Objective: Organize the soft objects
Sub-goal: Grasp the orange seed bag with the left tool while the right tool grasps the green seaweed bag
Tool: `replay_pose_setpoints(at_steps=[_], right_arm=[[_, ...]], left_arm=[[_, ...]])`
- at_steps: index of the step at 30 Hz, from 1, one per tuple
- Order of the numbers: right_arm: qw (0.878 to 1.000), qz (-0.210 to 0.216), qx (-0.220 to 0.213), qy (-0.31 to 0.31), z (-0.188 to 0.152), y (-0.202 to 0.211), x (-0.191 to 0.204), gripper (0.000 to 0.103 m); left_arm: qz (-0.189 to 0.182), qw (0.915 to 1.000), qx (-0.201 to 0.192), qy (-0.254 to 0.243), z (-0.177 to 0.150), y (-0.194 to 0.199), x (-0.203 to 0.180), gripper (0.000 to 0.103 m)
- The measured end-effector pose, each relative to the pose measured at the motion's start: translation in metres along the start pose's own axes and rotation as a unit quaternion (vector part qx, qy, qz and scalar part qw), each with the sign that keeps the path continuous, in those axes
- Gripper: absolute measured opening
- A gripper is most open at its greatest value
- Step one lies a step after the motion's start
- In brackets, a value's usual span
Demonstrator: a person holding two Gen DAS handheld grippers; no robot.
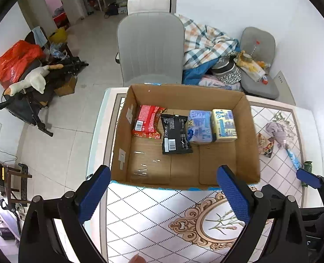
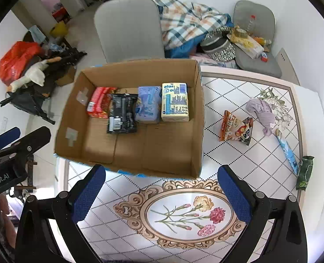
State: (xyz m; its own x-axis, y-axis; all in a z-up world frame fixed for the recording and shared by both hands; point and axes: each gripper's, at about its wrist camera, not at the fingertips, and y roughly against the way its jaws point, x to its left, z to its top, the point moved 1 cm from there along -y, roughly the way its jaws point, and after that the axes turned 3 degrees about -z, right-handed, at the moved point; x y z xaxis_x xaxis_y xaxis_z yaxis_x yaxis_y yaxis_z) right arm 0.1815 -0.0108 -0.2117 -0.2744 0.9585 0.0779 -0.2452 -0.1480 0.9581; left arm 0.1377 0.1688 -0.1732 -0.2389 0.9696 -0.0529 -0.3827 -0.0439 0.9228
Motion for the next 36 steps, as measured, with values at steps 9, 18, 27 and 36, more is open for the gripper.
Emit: replay_pose_setpoints(at_steps=[9, 18, 27, 36], right_arm=[[0.999, 0.044, -0.029, -0.006, -0.012, 0.037, -0.016, 0.103], [0.994, 0.047, -0.075, -0.07, -0.021, 0.043, -0.091, 0.103], [0.981, -0.017, -0.051, -0.184, -0.044, 0.024, -0.259, 0.103], [0.948, -0.114, 0.037, -0.296, -0.083, -0.029, -0.431, 0.103]], left_arm=[[0.004, 0.9993, -0.031, 0.019, -0.006, 0.039, -0.013, 0.099], [0.015, 0.9971, -0.05, -0.055, 0.007, 0.042, -0.089, 0.103], [0.008, 0.98, -0.009, -0.199, 0.027, -0.016, -0.233, 0.103], [0.113, 0.8954, 0.101, -0.418, 0.017, -0.172, -0.356, 0.103]])
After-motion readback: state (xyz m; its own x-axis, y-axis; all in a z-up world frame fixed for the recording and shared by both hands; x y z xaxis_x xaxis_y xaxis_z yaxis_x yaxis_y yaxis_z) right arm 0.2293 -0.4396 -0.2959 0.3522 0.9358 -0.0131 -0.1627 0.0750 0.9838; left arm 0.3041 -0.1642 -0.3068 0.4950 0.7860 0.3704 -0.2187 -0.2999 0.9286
